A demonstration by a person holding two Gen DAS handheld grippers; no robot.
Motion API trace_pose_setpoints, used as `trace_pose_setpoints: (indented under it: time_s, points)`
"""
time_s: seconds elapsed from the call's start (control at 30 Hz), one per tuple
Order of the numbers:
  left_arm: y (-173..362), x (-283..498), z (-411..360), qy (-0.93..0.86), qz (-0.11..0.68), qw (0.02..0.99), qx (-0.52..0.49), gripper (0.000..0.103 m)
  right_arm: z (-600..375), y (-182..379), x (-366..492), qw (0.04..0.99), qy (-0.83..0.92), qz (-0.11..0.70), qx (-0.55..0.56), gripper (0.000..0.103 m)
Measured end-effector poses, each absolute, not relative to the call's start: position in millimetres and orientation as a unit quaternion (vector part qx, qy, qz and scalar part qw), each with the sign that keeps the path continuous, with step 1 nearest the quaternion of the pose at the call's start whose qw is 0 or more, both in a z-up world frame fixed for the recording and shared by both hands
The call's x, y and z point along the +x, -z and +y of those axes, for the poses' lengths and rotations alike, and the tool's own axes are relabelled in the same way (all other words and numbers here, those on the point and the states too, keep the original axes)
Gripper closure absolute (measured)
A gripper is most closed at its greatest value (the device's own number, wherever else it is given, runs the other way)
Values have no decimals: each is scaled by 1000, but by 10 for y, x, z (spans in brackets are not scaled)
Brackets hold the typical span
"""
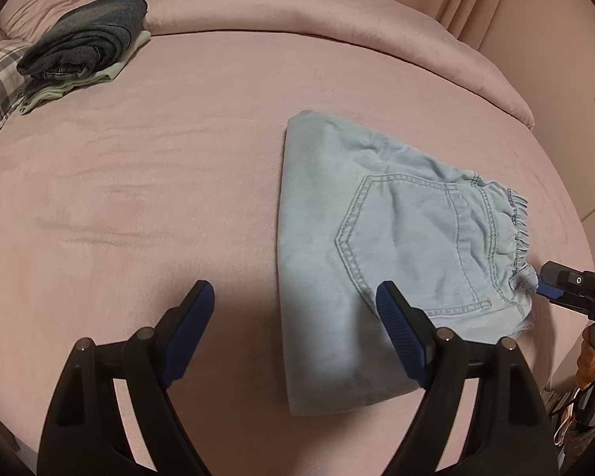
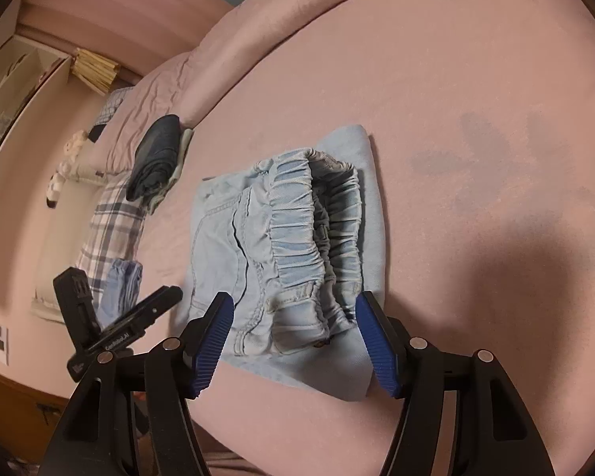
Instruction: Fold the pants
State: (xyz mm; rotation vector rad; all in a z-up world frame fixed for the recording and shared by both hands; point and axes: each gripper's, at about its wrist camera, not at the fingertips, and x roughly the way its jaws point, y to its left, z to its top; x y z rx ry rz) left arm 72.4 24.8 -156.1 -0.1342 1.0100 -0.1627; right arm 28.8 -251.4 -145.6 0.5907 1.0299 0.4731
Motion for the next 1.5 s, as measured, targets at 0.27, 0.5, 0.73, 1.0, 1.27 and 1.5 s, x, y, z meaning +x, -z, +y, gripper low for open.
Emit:
trace_pose_setpoints:
  time_s: [0.27, 0.5, 0.73, 1.0, 1.27, 1.5]
  points:
    - [1629, 789, 318, 89, 493, 861, -92, 19, -2536, 1491, 359, 800, -213, 487, 279, 35]
    - [1713, 865, 407, 124, 508, 837, -159, 19, -2612, 1529, 394, 797, -213, 488, 286, 35]
    - [1819, 942, 559, 160, 514, 803, -257, 19, -2694, 1553, 426, 792, -209, 484, 308, 34]
    - [1847, 996, 660, 174, 513, 787, -296, 19, -2870, 1641, 373, 784, -194, 483, 338, 34]
    - [1859, 1079, 747, 180, 516, 783, -297, 19, -2819, 1754, 496, 767, -218, 487, 357, 33]
    - [1862, 1101, 740, 184, 516, 783, -294, 19, -2780, 1766, 562, 764, -231, 480, 363, 30]
